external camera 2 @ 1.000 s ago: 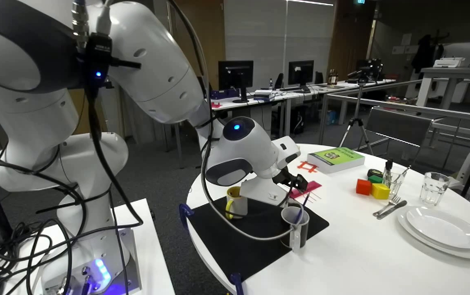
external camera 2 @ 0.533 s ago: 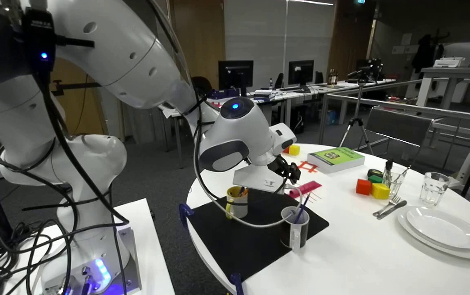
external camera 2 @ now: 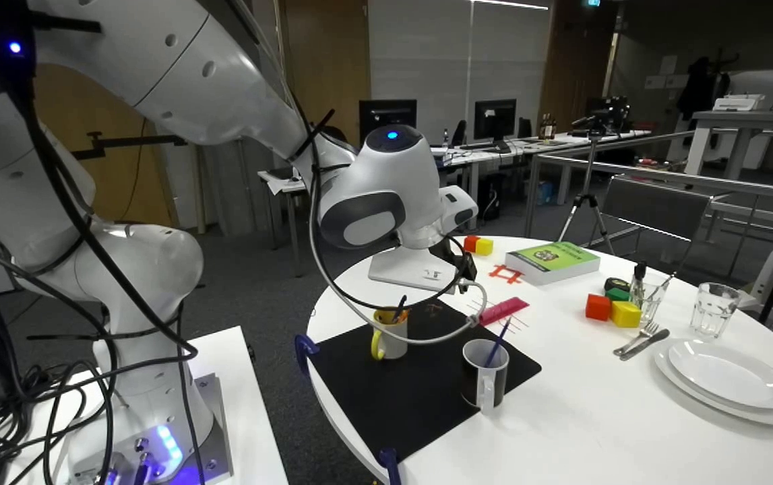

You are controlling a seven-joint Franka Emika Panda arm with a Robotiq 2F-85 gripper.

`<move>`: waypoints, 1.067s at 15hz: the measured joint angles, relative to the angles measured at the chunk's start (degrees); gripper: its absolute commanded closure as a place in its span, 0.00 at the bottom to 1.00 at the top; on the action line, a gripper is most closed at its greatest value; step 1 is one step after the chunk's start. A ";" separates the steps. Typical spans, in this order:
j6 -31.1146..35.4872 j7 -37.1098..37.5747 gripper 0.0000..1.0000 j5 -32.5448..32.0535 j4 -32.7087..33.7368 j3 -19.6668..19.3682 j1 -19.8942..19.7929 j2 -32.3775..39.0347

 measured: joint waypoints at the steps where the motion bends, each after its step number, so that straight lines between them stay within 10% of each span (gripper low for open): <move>1: -1.69 0.16 0.00 1.10 0.07 1.36 -0.76 0.49; 16: -6.27 -0.03 0.00 6.14 0.58 5.11 -2.02 3.62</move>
